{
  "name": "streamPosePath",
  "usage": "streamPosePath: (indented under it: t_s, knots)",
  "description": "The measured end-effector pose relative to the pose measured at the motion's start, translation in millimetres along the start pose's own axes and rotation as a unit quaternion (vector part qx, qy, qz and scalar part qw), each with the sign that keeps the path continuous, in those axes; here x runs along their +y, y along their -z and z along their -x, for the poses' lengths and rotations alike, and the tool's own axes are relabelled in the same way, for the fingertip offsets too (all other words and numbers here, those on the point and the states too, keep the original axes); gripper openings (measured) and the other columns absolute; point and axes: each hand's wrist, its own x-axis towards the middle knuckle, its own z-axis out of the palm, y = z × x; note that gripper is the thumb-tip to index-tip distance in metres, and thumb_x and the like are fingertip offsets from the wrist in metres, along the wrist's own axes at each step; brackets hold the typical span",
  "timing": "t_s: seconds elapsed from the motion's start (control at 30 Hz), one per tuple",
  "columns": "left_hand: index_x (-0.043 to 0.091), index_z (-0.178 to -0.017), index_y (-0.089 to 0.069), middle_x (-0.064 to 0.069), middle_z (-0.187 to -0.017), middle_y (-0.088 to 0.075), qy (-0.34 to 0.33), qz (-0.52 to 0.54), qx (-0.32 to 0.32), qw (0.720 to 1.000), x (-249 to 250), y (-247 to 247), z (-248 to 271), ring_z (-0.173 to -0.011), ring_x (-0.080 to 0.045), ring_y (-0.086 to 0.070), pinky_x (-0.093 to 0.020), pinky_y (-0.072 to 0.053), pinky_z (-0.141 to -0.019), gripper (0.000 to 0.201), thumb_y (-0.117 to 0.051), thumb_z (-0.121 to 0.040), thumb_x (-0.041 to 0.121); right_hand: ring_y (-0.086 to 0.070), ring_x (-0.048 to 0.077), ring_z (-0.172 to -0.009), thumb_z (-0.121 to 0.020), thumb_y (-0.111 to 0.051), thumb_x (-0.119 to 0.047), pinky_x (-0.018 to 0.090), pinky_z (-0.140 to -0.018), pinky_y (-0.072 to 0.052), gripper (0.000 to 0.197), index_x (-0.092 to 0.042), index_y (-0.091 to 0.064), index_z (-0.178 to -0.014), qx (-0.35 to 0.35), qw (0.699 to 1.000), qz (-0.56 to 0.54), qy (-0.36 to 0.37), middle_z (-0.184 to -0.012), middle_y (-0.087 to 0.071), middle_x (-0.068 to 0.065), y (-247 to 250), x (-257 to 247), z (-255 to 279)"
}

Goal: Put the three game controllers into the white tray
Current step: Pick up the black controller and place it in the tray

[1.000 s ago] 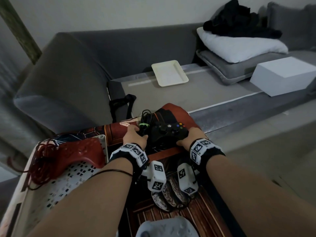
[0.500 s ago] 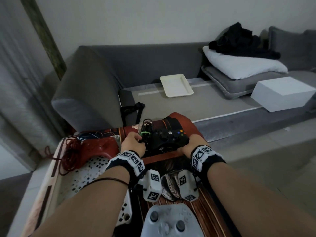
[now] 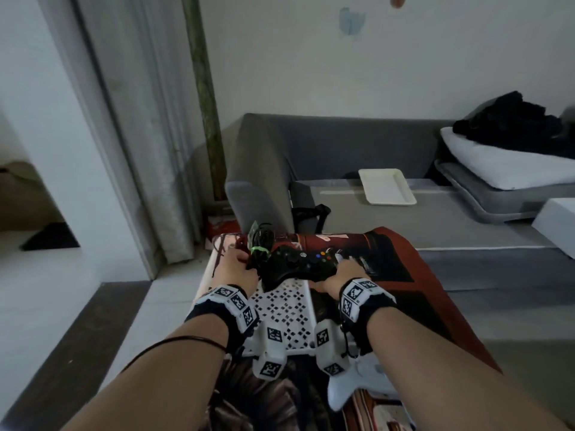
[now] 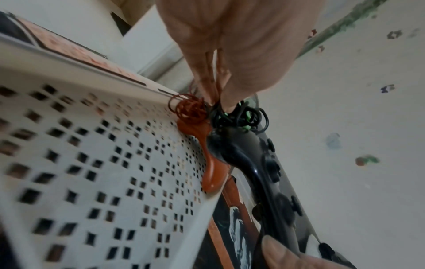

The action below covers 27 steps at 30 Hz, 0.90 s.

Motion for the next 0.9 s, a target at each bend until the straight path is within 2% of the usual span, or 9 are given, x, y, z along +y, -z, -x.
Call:
streamPosePath:
  t_s: [0.13,0.2,0.27,0.43,0.57,0.63,0.7,0.8,0.9]
  knots:
    - [0.024,-0.099,-0.049,-0.002,-0.087,-0.062,0.042,0.014,0.024,0.999,-31,19,4,-0.076,-0.02,-0.056,-0.025,-0.043,-0.068,0.023,-0.059,-0.085,0.009,-0.061,0.031,-0.1,-0.073,-0.075,-0.037,0.036,-0.09,-0.052,0.058,-0.004,-0.056,-0.117,-0.014,1.0,0.011,0.003,-0.114,-0.063,0.012,-28,-16,6]
    - [0.022,-0.1,-0.048,0.002,-0.075,-0.059,0.061,0.015,0.024,0.998,-42,23,3,-0.063,-0.014,-0.053,-0.023,-0.039,-0.054,0.023,-0.057,-0.085,0.007,-0.062,0.032,-0.098,-0.074,-0.074,-0.035,0.035,-0.084,-0.051,0.052,-0.003,-0.056,-0.112,-0.023,1.0,0.02,0.008,-0.111,-0.063,0.011,-41,-21,8]
    - [0.019,-0.103,-0.049,0.004,-0.07,-0.055,0.067,0.018,0.021,0.997,-50,24,2,-0.059,-0.011,-0.051,-0.021,-0.037,-0.05,0.023,-0.057,-0.085,0.007,-0.064,0.033,-0.101,-0.073,-0.074,-0.036,0.035,-0.083,-0.051,0.054,-0.002,-0.057,-0.112,-0.032,0.999,0.03,0.002,-0.11,-0.065,0.013,-52,-24,8]
    - [0.023,-0.103,-0.048,-0.006,-0.091,-0.064,0.082,-0.026,-0.012,0.996,-63,21,1,-0.066,-0.017,-0.054,-0.026,-0.044,-0.06,0.025,-0.057,-0.082,0.011,-0.068,0.032,-0.092,-0.073,-0.074,-0.034,0.037,-0.082,-0.056,0.043,-0.003,-0.064,-0.101,-0.032,0.997,0.067,0.001,-0.098,-0.069,0.012,-67,-27,-1]
    - [0.022,-0.109,-0.049,-0.006,-0.097,-0.066,0.086,-0.058,-0.045,0.994,-67,17,-2,-0.089,-0.026,-0.062,-0.037,-0.055,-0.082,0.04,-0.06,-0.071,0.022,-0.067,0.031,-0.097,-0.077,-0.071,-0.031,0.032,-0.077,-0.052,0.041,-0.005,-0.061,-0.106,-0.005,0.996,0.094,-0.003,-0.103,-0.068,0.012,-78,-28,-7]
    - [0.02,-0.11,-0.05,-0.004,-0.096,-0.061,0.078,-0.079,-0.051,0.993,-63,16,-1,-0.095,-0.027,-0.061,-0.036,-0.054,-0.086,0.046,-0.065,-0.069,0.032,-0.067,0.029,-0.099,-0.08,-0.07,-0.03,0.031,-0.079,-0.051,0.038,-0.005,-0.061,-0.107,0.005,0.994,0.107,-0.007,-0.106,-0.068,0.01,-83,-33,-10]
    - [0.018,-0.123,-0.05,-0.008,-0.111,-0.059,0.064,-0.125,-0.058,0.988,-61,14,-4,-0.11,-0.03,-0.058,-0.036,-0.05,-0.091,0.061,-0.069,-0.069,0.039,-0.067,0.029,-0.102,-0.082,-0.068,-0.028,0.031,-0.083,-0.052,0.036,-0.004,-0.062,-0.108,0.016,0.993,0.12,-0.008,-0.109,-0.068,0.009,-88,-36,-13]
    - [0.015,-0.134,-0.042,-0.013,-0.133,-0.049,0.055,-0.204,-0.064,0.975,-60,7,-9,-0.125,-0.034,-0.046,-0.042,-0.042,-0.104,0.072,-0.074,-0.072,0.033,-0.067,0.031,-0.101,-0.084,-0.066,-0.029,0.032,-0.078,-0.051,0.038,-0.003,-0.062,-0.111,0.022,0.993,0.115,0.01,-0.109,-0.069,0.012,-96,-36,-17]
    - [0.014,-0.13,-0.044,-0.014,-0.131,-0.047,0.052,-0.217,-0.066,0.973,-60,2,-15,-0.122,-0.036,-0.05,-0.045,-0.045,-0.101,0.064,-0.075,-0.074,0.025,-0.069,0.032,-0.091,-0.081,-0.067,-0.032,0.029,-0.067,-0.048,0.037,-0.003,-0.061,-0.103,0.038,0.992,0.114,0.028,-0.101,-0.069,0.014,-99,-33,-23]
